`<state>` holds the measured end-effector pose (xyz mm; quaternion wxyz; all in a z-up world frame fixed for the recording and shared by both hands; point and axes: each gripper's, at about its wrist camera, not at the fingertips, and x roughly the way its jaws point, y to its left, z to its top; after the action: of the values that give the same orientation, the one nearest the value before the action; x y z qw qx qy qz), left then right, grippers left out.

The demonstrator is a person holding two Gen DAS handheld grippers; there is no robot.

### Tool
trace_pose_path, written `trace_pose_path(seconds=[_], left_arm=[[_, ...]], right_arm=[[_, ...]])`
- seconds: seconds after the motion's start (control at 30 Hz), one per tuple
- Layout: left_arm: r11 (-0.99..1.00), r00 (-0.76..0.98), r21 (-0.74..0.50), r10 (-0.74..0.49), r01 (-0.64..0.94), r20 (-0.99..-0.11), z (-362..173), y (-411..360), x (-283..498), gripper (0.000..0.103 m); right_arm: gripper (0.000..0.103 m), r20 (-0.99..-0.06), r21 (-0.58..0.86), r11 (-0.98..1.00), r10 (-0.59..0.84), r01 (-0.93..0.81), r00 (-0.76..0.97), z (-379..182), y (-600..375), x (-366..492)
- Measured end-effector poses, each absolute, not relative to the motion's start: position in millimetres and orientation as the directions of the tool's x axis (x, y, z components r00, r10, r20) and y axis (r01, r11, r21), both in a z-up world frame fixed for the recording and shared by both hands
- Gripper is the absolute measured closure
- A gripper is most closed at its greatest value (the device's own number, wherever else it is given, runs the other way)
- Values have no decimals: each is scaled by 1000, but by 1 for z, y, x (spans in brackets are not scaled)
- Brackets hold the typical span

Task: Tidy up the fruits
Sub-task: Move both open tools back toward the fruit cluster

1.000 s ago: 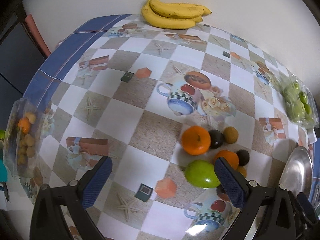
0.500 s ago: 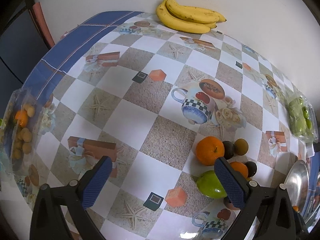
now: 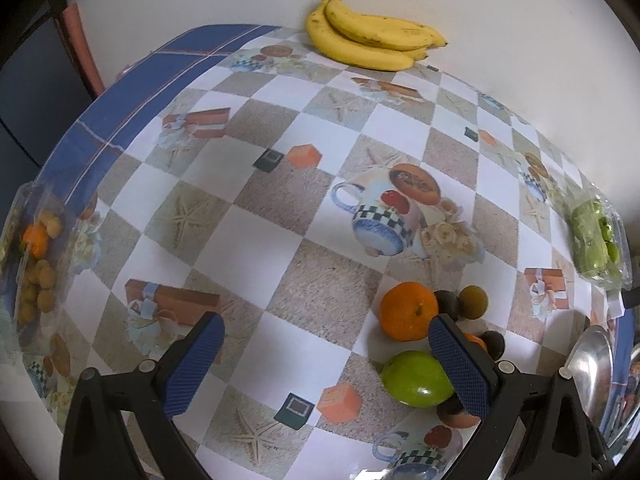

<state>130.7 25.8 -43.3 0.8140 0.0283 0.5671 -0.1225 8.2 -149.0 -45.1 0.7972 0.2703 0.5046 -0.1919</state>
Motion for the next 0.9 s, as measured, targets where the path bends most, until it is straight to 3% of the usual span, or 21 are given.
trace_pose_path(seconds=[0.17,0.3,0.43,0.57,0.9], left_arm=[[957,306,-124,-204,261,-930,-43,18,128,0],[958,273,-138,-206,250,-940,-48,16,127,0],[956,237,-175,-231,233,-944,-54,15,124,2],[956,195,-210,-251,207,-948,-61,14,123,10],[957,139,-199,-230,210,-963,-77,8,114,10]], right_arm=[[3,-894,231,791,-57,566,445,-38,-151,8],[13,-894,255,787,-29,562,447,-40,-153,7],[30,-899,265,791,-4,552,438,-44,-152,7],[30,-901,266,791,1,551,434,-45,-153,6],[30,-905,258,792,-1,553,425,-44,-159,0]])
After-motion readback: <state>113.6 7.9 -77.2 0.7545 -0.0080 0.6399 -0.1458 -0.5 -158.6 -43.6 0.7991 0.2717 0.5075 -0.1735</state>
